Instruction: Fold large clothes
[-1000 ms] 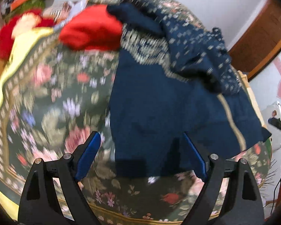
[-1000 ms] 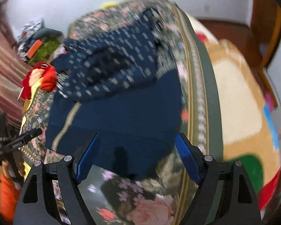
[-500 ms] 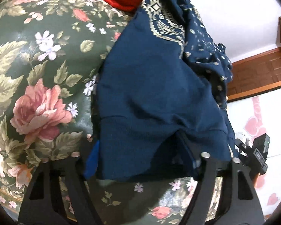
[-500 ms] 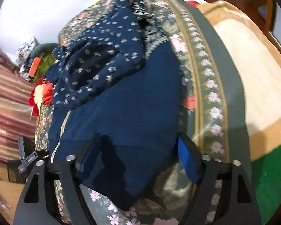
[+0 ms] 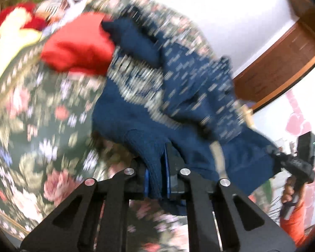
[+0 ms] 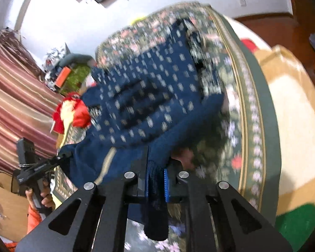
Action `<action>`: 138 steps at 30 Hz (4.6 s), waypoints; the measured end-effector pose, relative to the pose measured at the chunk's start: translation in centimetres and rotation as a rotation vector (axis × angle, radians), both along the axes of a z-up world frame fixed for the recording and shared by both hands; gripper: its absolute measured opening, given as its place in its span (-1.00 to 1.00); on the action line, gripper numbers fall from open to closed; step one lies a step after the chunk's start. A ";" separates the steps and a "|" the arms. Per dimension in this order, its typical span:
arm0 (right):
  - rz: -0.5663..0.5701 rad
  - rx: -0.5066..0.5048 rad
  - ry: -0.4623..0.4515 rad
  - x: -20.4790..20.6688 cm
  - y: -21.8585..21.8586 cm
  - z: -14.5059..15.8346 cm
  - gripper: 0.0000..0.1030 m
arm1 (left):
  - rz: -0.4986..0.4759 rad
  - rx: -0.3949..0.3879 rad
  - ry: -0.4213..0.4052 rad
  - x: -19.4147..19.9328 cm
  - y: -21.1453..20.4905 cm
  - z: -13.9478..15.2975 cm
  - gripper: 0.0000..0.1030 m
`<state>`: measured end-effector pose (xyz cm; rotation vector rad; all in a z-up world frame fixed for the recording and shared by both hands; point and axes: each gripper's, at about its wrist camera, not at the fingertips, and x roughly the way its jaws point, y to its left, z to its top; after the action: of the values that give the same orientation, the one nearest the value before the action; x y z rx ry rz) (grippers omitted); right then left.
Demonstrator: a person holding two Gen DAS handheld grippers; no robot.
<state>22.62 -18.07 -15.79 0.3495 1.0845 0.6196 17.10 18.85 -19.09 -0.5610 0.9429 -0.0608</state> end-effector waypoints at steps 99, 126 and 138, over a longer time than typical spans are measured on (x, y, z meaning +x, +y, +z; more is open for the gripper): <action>0.036 -0.269 -0.284 17.7 9.9 2.1 -0.51 | 0.031 0.401 0.004 25.7 5.2 4.2 0.12; 0.019 -0.431 -0.207 15.0 4.8 -6.0 0.36 | 0.144 0.416 0.054 16.0 6.7 -2.5 0.67; -0.204 -0.342 0.003 14.0 -3.3 -5.9 0.41 | 0.287 0.413 0.070 10.6 9.6 -1.3 0.66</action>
<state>36.67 -21.35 -21.65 0.1598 1.1188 0.2454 27.68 28.45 -20.41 -0.3107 0.9024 0.4051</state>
